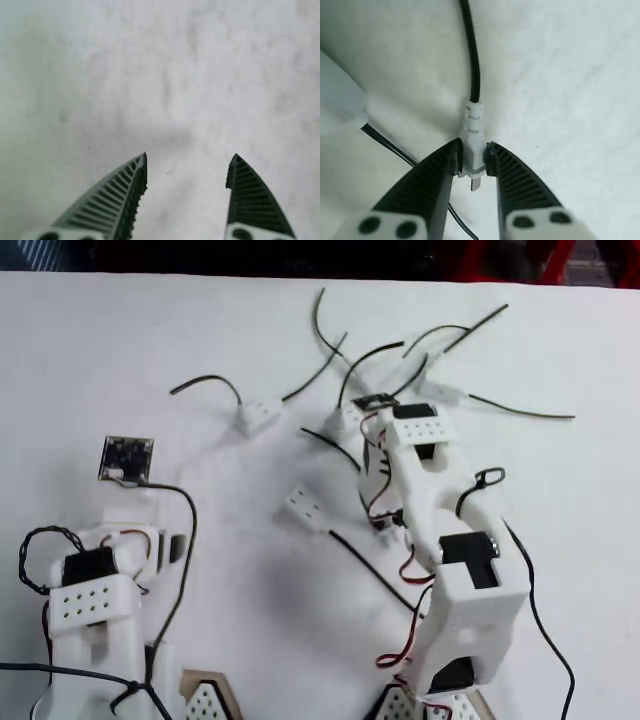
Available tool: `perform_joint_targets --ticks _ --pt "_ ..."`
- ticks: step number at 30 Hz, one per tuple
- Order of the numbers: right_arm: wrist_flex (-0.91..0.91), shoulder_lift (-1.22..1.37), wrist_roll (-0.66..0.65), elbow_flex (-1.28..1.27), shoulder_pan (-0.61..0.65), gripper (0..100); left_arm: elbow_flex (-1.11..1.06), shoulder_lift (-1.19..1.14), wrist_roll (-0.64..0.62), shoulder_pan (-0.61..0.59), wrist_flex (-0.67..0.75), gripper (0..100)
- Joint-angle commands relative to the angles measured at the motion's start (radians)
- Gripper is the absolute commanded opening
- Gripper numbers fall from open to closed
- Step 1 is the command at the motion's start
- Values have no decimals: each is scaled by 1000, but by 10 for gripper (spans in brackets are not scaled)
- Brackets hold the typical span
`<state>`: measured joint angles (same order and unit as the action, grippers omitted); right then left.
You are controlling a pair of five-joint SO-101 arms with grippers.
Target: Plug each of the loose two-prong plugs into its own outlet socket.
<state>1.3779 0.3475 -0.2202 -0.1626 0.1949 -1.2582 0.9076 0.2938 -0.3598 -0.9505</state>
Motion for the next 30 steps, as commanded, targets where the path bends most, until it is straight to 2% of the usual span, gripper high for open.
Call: perform_joint_targets --ticks 1,5,15,30 --pt "27 2 2 28 -7 17 3 25 12 -5 17 256" --pt "91 2 9 60 22 17 3 25 12 -5 17 256" --pt "91 58 60 63 88 18 3 25 12 -5 17 256" --pt "110 74 54 63 84 17 3 25 12 -5 17 256"
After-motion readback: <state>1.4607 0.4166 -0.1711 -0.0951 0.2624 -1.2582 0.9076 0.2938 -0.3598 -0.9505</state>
